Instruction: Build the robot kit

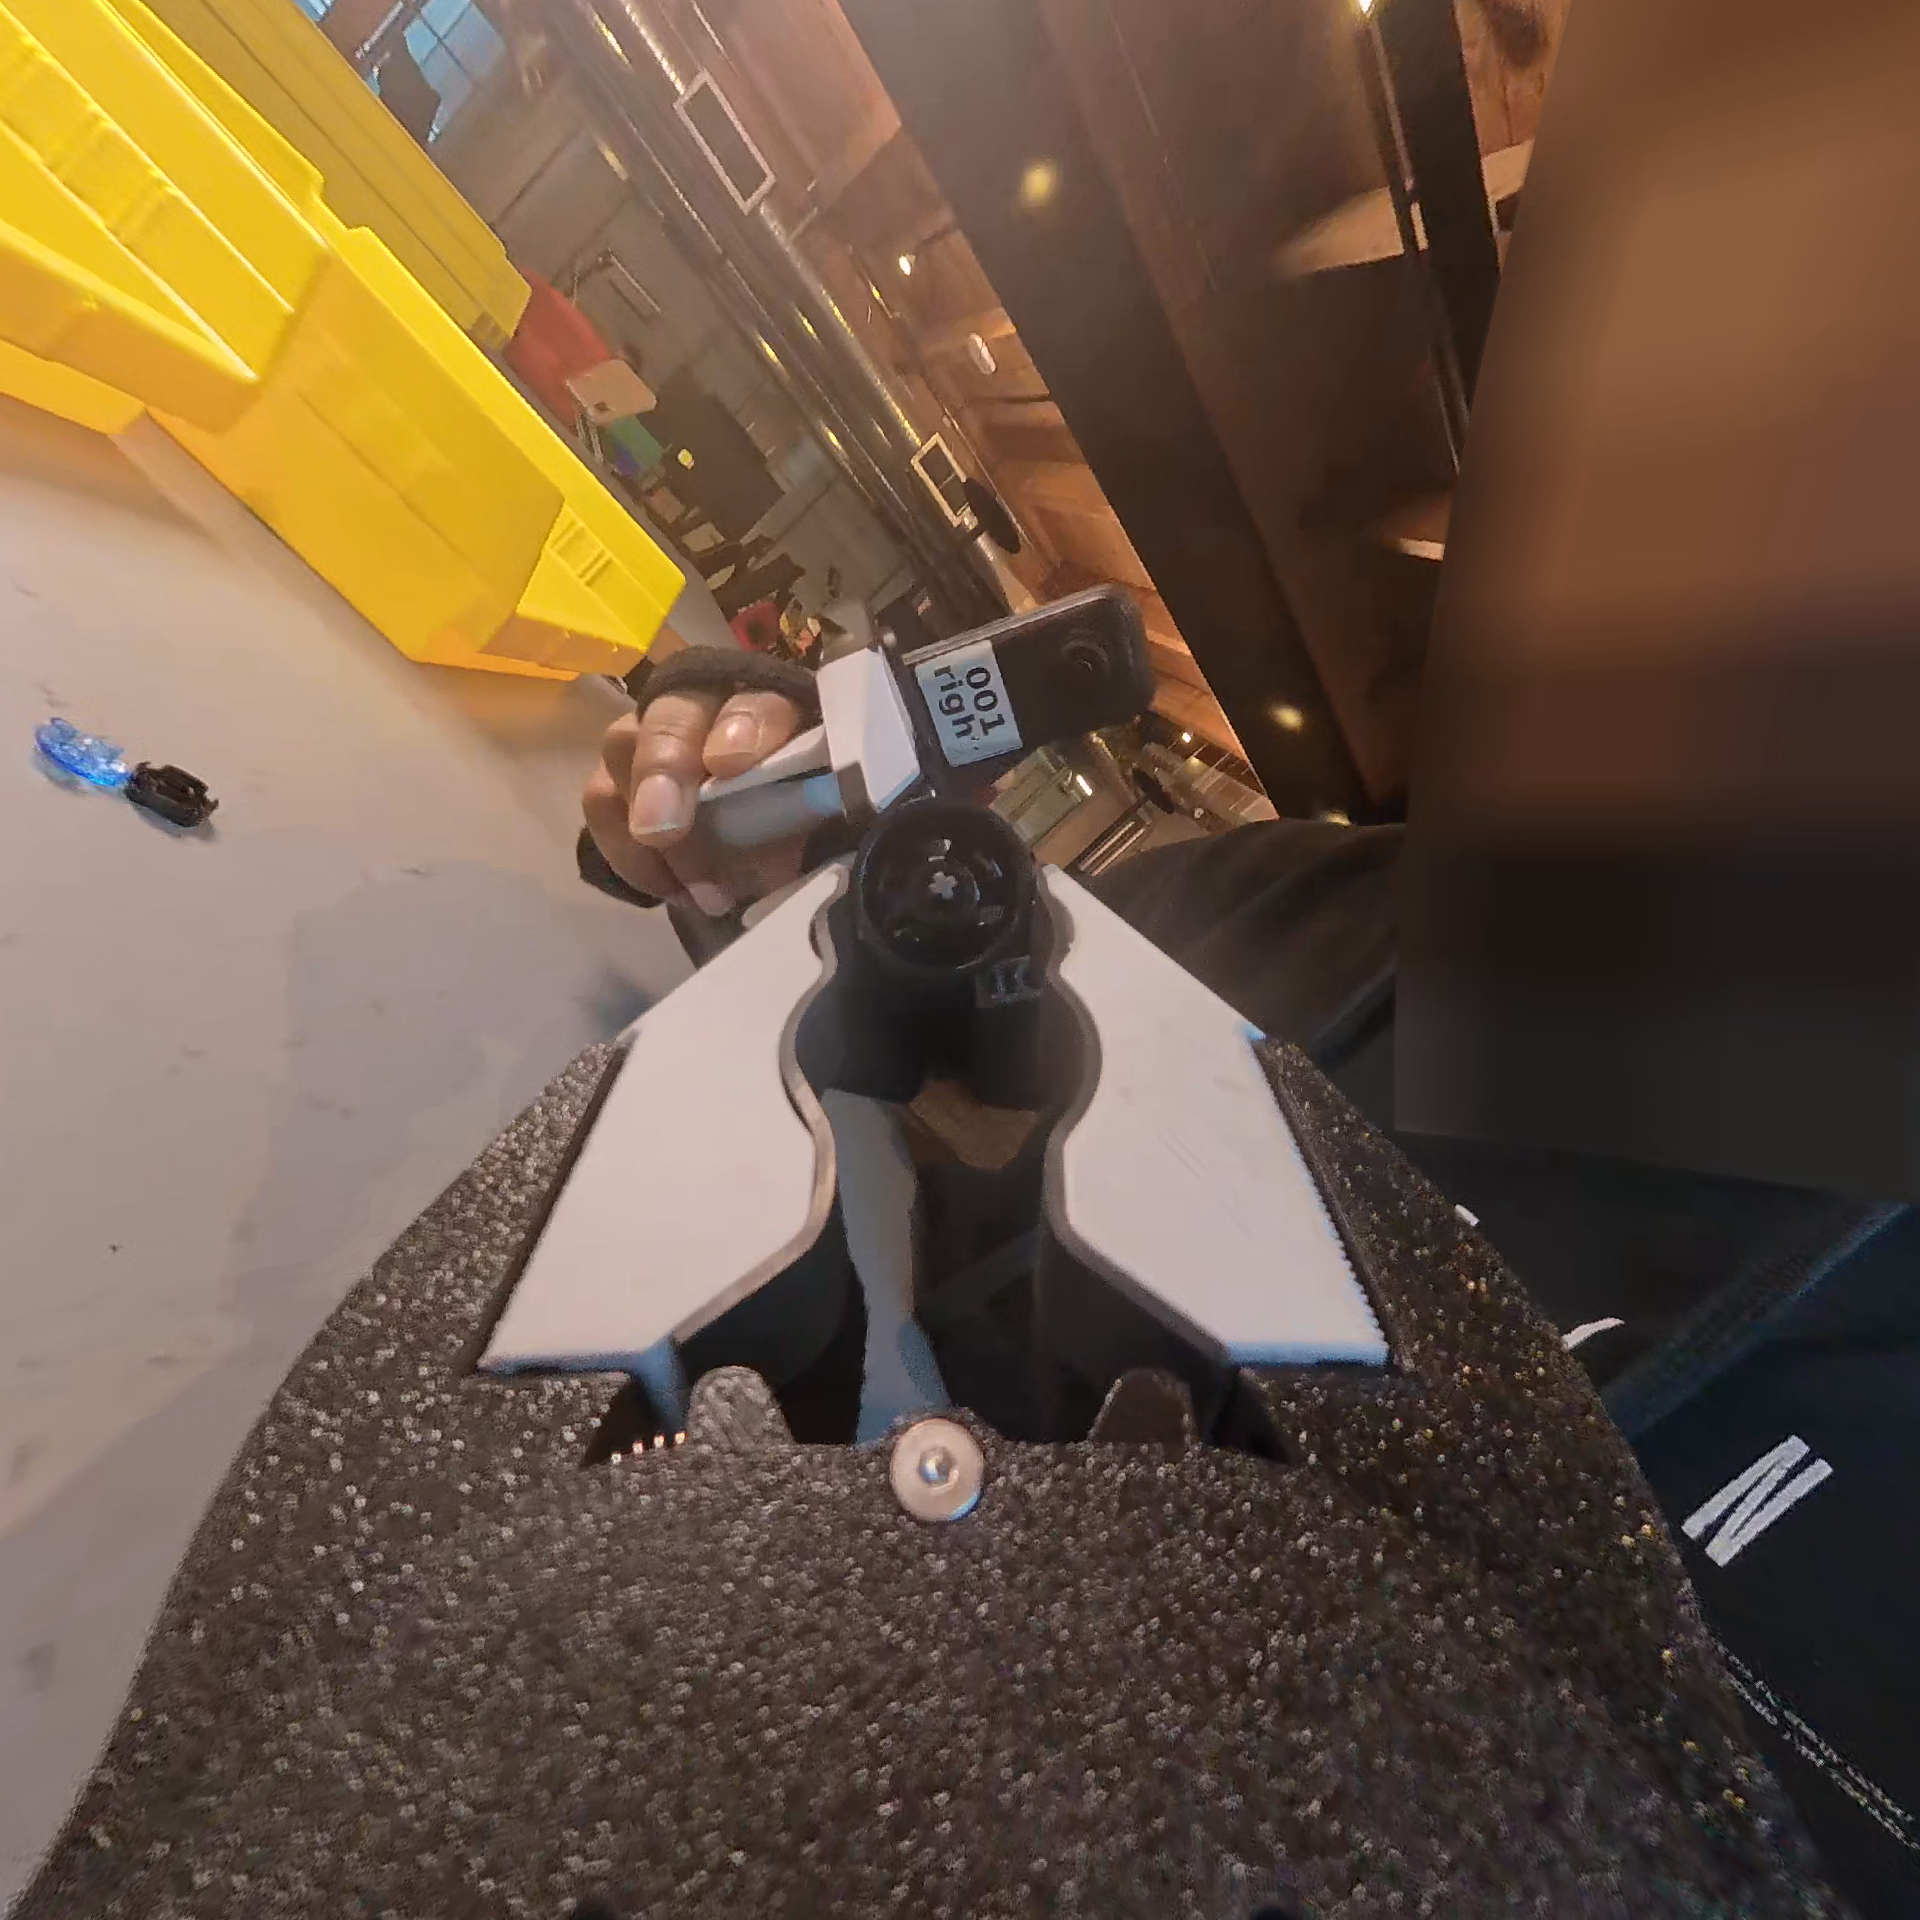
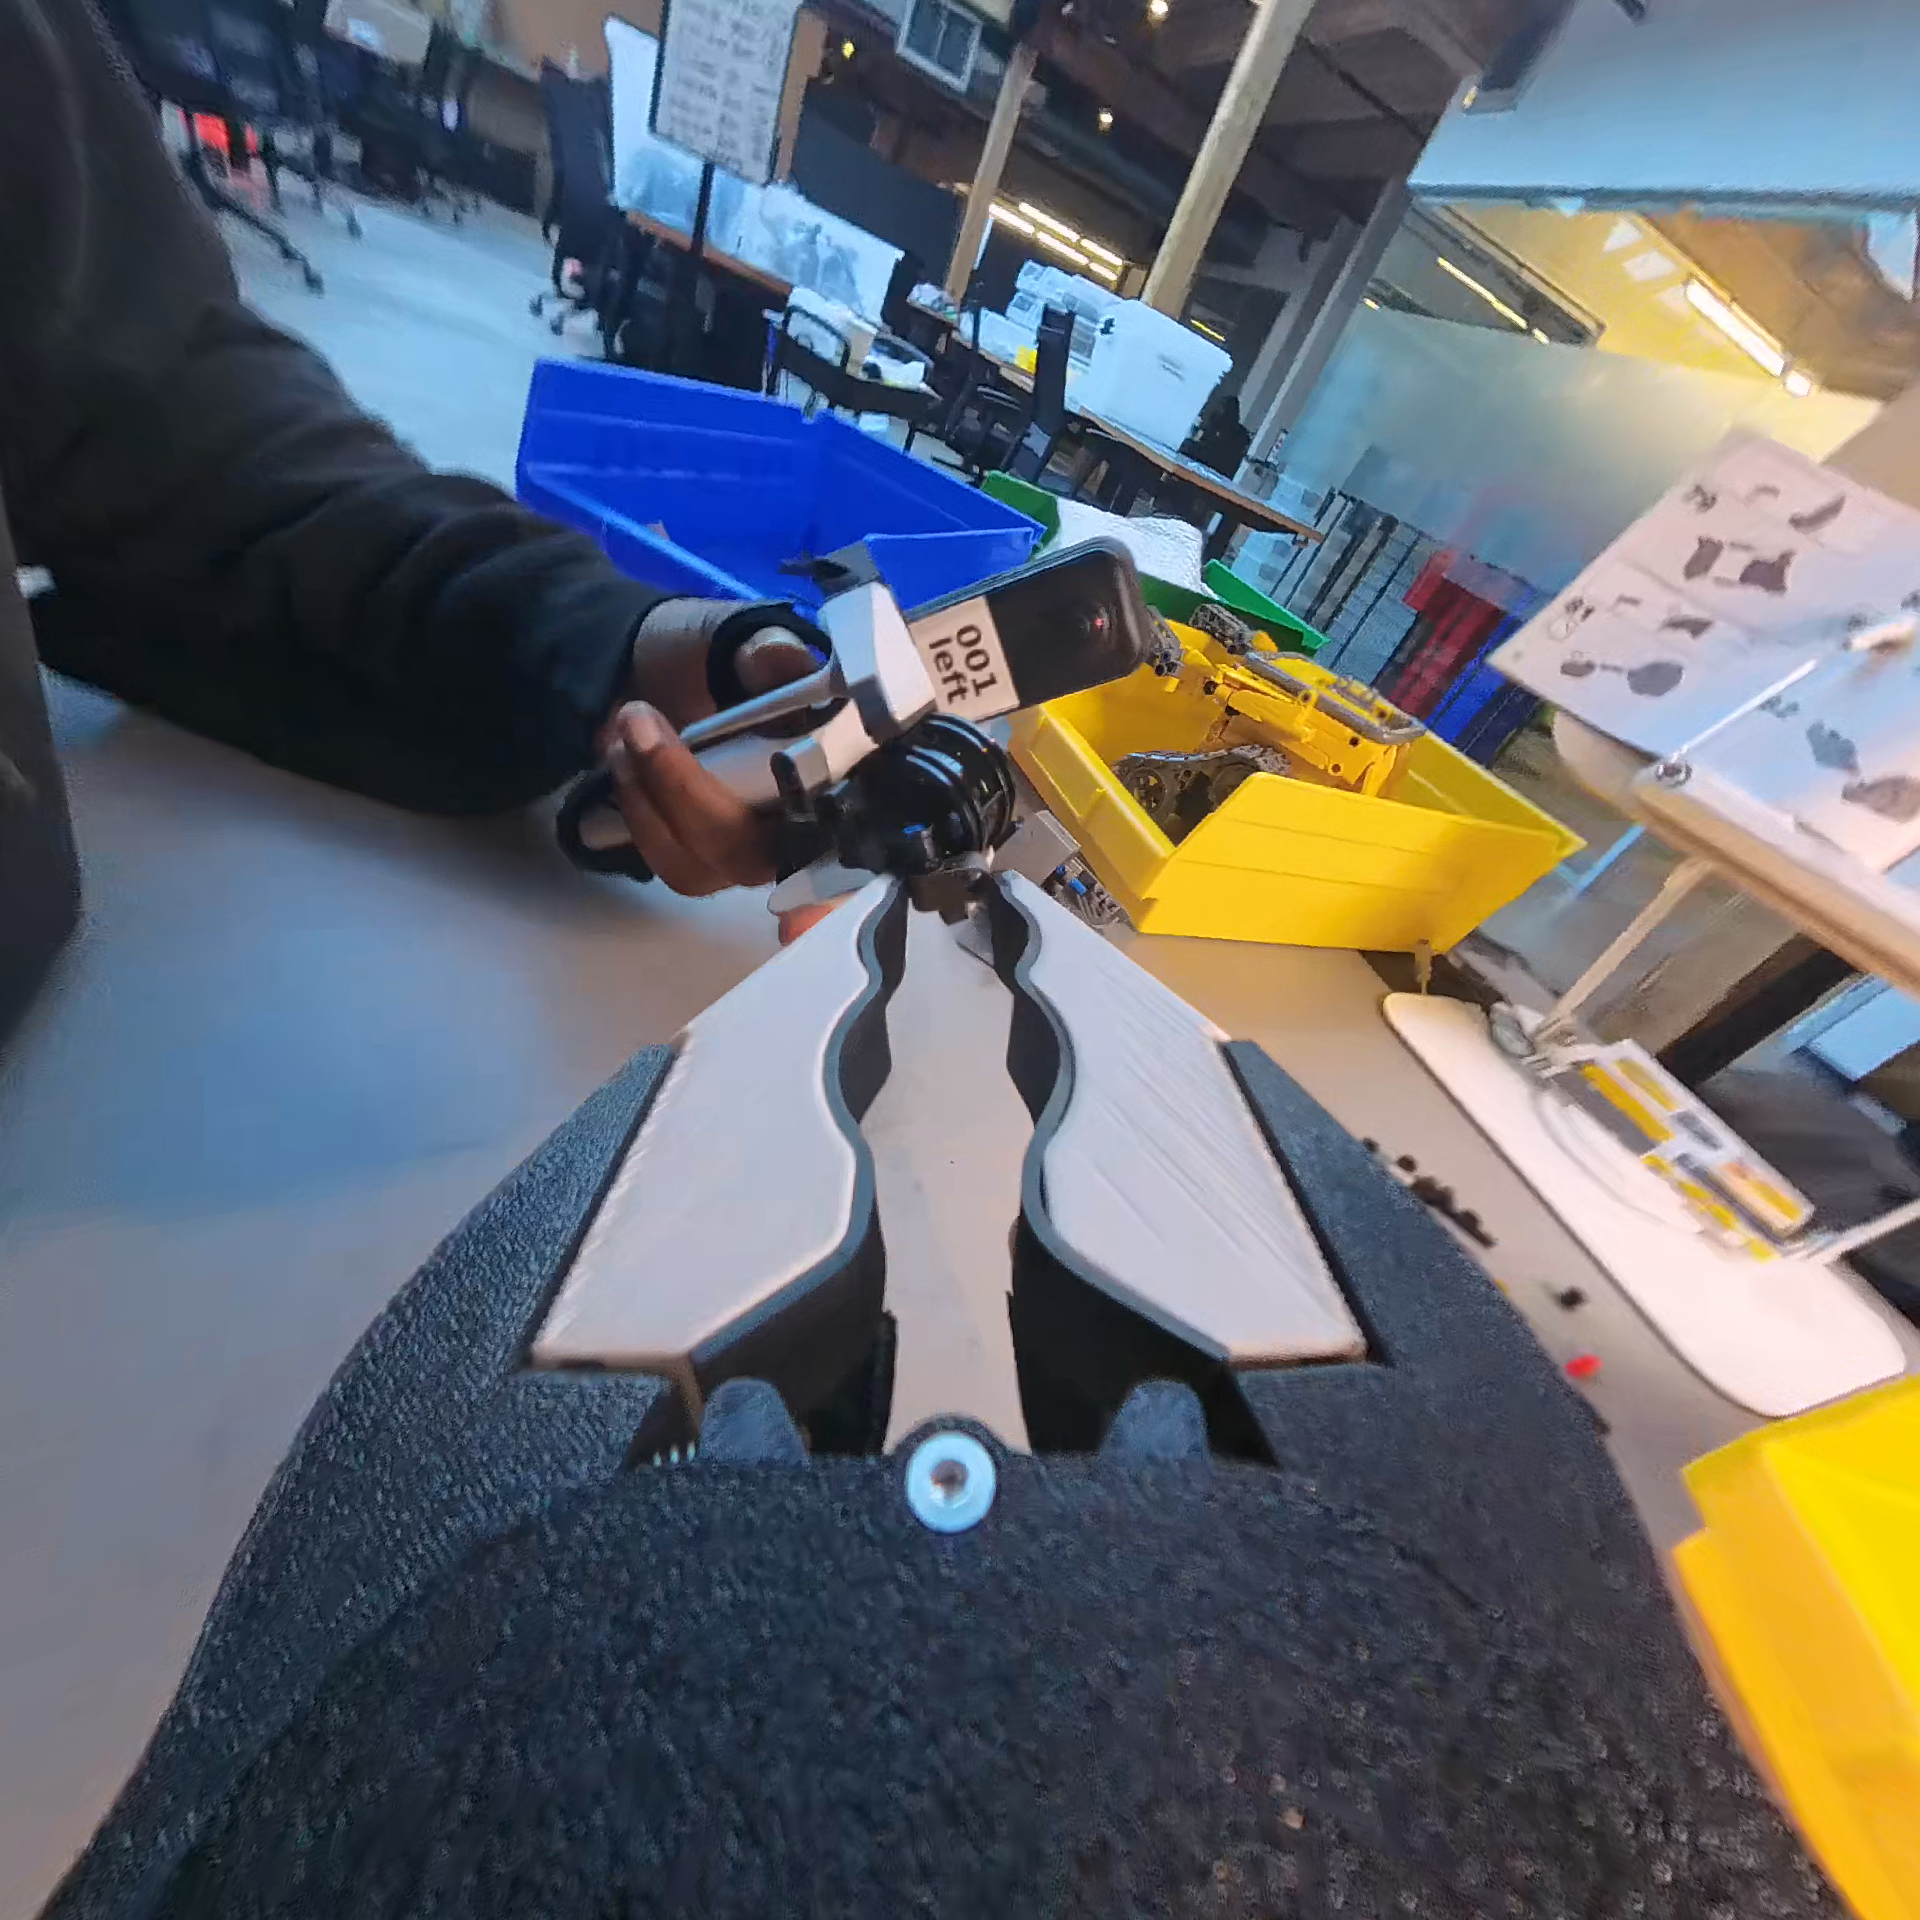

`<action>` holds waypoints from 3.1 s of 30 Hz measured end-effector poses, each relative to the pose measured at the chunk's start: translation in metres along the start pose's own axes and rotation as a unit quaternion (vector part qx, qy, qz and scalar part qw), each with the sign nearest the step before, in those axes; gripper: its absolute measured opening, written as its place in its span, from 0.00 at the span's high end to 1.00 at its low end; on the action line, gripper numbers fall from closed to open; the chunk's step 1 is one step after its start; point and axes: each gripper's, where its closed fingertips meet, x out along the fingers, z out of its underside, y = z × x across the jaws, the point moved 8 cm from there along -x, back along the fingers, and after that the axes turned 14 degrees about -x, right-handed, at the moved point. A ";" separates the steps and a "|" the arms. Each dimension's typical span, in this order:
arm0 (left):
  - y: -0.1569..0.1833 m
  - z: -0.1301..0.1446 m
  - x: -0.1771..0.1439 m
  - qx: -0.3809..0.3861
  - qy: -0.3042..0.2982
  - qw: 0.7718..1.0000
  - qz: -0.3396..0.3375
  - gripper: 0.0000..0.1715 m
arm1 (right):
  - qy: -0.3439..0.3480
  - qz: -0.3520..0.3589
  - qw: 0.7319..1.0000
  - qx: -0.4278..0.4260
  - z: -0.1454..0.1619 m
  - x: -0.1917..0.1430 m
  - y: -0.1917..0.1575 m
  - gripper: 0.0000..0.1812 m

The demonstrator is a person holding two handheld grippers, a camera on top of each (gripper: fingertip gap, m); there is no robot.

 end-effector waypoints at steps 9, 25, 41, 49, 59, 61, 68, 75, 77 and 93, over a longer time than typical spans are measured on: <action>0.014 -0.011 -0.007 0.112 0.071 0.991 -0.013 0.82 | 0.094 -0.057 0.919 0.380 0.003 0.011 0.009 0.89; 0.028 -0.005 0.001 0.252 0.063 0.963 -0.066 0.82 | 0.154 -0.055 0.877 0.453 0.001 0.016 0.010 0.95; 0.037 -0.005 0.004 0.301 0.027 0.948 -0.101 0.82 | 0.168 -0.057 0.899 0.400 -0.003 0.012 0.011 0.97; 0.040 -0.004 0.005 0.301 0.013 0.948 -0.099 0.82 | 0.164 -0.070 0.905 0.385 -0.005 0.010 0.011 0.97; 0.041 -0.002 0.005 0.305 -0.006 0.946 -0.108 0.82 | 0.160 -0.083 0.908 0.378 -0.005 0.008 0.010 0.97; 0.041 -0.002 0.005 0.306 -0.008 0.946 -0.108 0.82 | 0.160 -0.084 0.908 0.377 -0.005 0.008 0.010 0.97; 0.041 -0.002 0.005 0.305 -0.008 0.946 -0.109 0.82 | 0.161 -0.085 0.908 0.376 -0.005 0.007 0.010 0.97; 0.041 -0.002 0.004 0.309 -0.014 0.944 -0.113 0.82 | 0.159 -0.092 0.908 0.376 -0.004 0.007 0.009 0.97; 0.042 -0.001 0.004 0.311 -0.016 0.943 -0.115 0.82 | 0.158 -0.095 0.908 0.375 -0.004 0.007 0.008 0.97; 0.034 0.001 0.000 0.312 -0.037 0.939 -0.138 0.82 | 0.131 -0.110 0.912 0.373 0.003 0.008 0.006 0.97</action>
